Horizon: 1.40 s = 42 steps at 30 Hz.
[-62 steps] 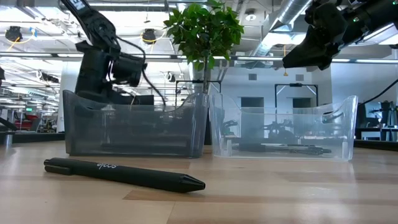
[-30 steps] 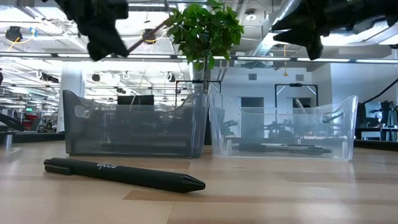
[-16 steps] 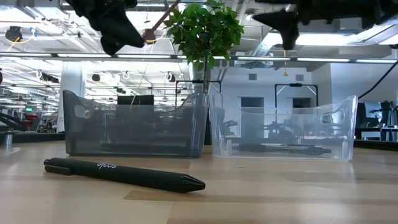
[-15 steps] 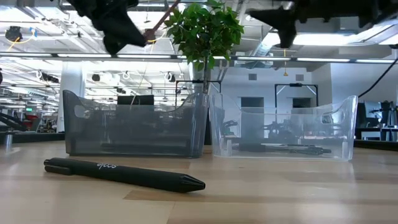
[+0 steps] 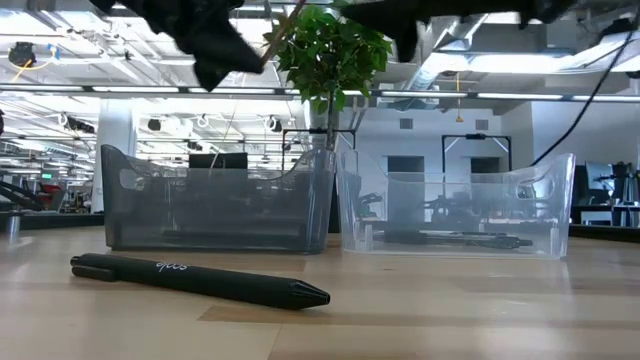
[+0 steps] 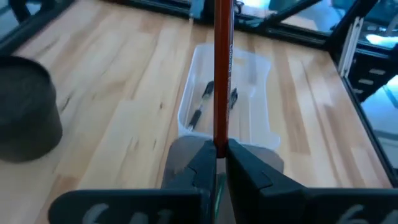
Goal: Sort pens & pencils
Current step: Put the brown pencil into the black bin
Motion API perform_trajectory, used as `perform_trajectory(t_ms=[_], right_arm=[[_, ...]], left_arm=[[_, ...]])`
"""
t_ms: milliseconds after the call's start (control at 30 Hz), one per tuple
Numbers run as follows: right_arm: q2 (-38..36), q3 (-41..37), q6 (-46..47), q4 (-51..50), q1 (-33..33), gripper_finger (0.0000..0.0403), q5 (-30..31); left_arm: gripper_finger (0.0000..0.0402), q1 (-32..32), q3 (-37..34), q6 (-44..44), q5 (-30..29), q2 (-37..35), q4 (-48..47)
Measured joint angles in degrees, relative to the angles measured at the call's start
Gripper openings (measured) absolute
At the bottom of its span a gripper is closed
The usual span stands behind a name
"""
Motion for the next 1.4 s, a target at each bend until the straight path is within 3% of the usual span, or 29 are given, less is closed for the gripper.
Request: perform_trajectory(t_ms=[467, 1400], right_arm=[[10.95, 10.65, -3.60, -0.67, 0.02, 0.0178, -0.12], [11.44, 11.31, -3.56, -2.31, -0.88, 0.0157, 0.01]], left_arm=[[0.0012, -0.77, 0.00, 0.61, 1.19, 0.84, 1.98], [0.0012, -1.06, 0.00, 2.07, 4.72, 0.84, 4.63]])
